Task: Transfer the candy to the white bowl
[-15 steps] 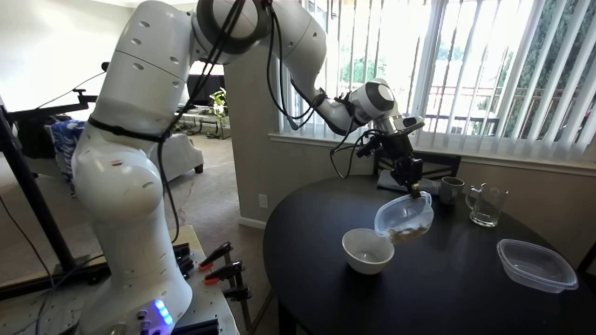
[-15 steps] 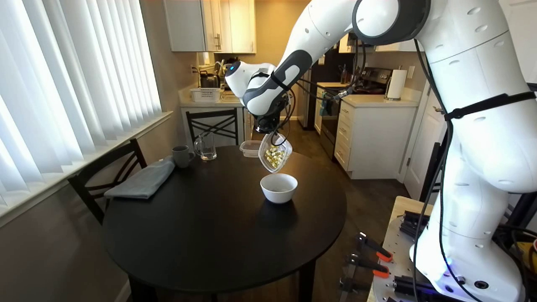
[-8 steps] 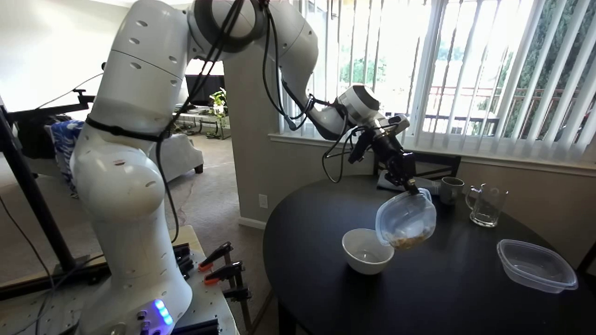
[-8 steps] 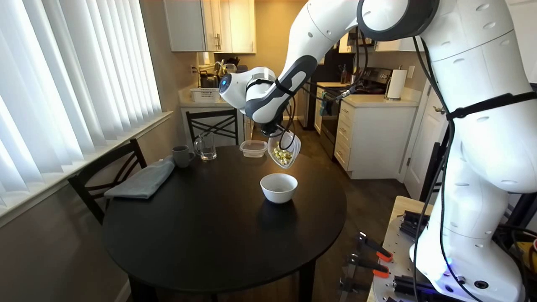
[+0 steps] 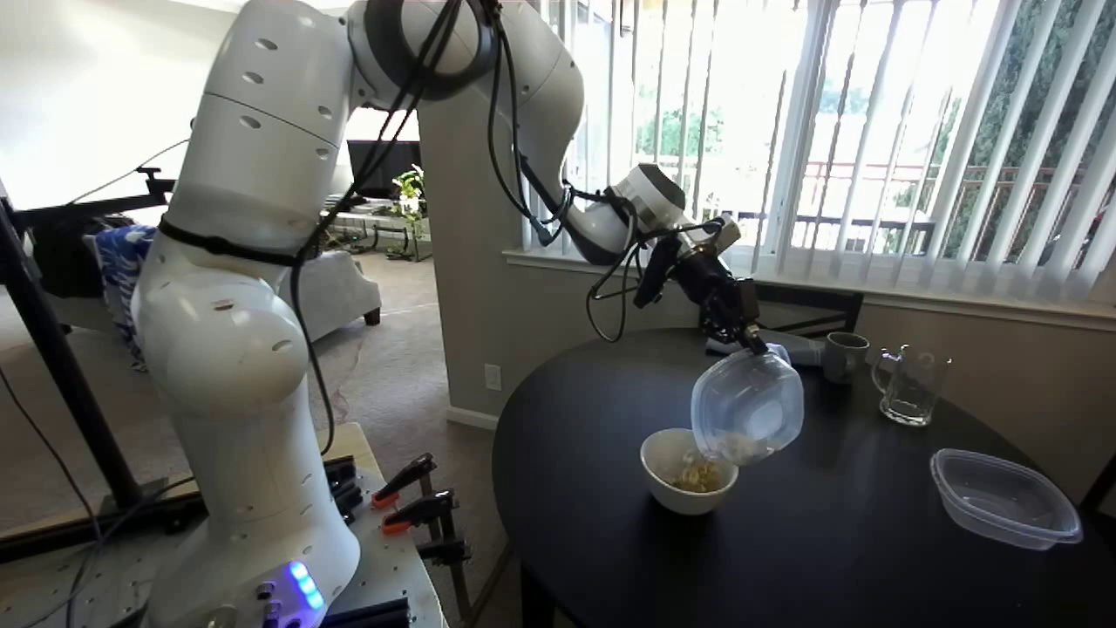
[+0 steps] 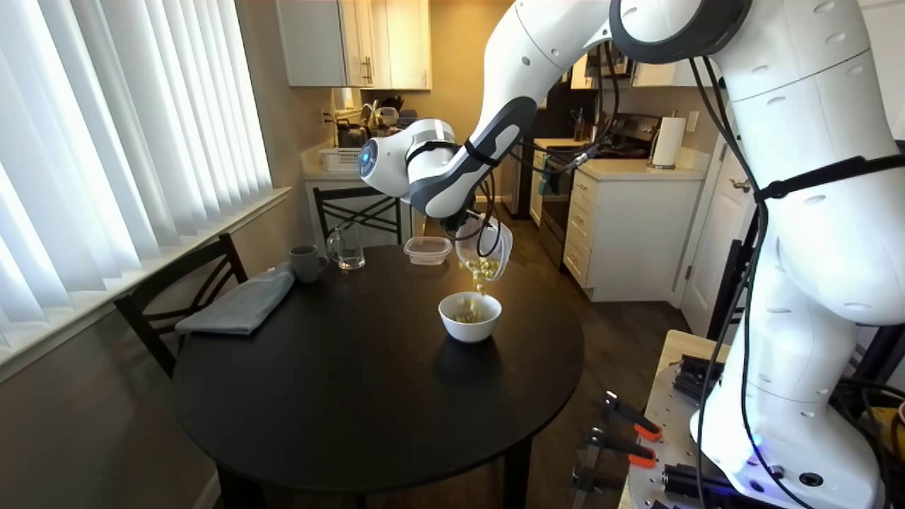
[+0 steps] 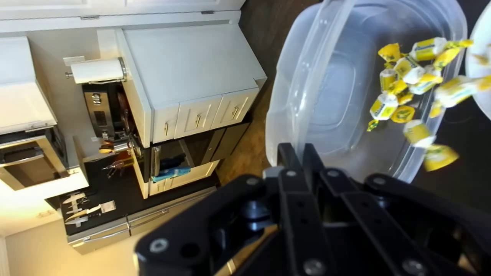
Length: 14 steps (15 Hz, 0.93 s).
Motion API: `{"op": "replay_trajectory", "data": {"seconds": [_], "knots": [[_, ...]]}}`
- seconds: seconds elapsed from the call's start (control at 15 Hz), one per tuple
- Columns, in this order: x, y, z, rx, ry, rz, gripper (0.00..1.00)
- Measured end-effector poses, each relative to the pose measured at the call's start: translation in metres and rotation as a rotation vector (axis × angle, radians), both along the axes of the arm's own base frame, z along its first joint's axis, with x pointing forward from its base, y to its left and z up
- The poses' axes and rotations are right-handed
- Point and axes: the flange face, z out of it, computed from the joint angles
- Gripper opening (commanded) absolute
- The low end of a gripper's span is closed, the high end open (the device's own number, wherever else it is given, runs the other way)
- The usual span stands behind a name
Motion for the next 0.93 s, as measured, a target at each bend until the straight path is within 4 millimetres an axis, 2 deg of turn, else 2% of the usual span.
{"op": "replay_trajectory", "data": {"seconds": [0.6, 0.93], "knots": [[-0.006, 0.013, 0.000, -0.072, 0.038, -0.004, 0.05], [-0.008, 0.017, -0.002, -0.077, -0.110, -0.102, 0.05]]}}
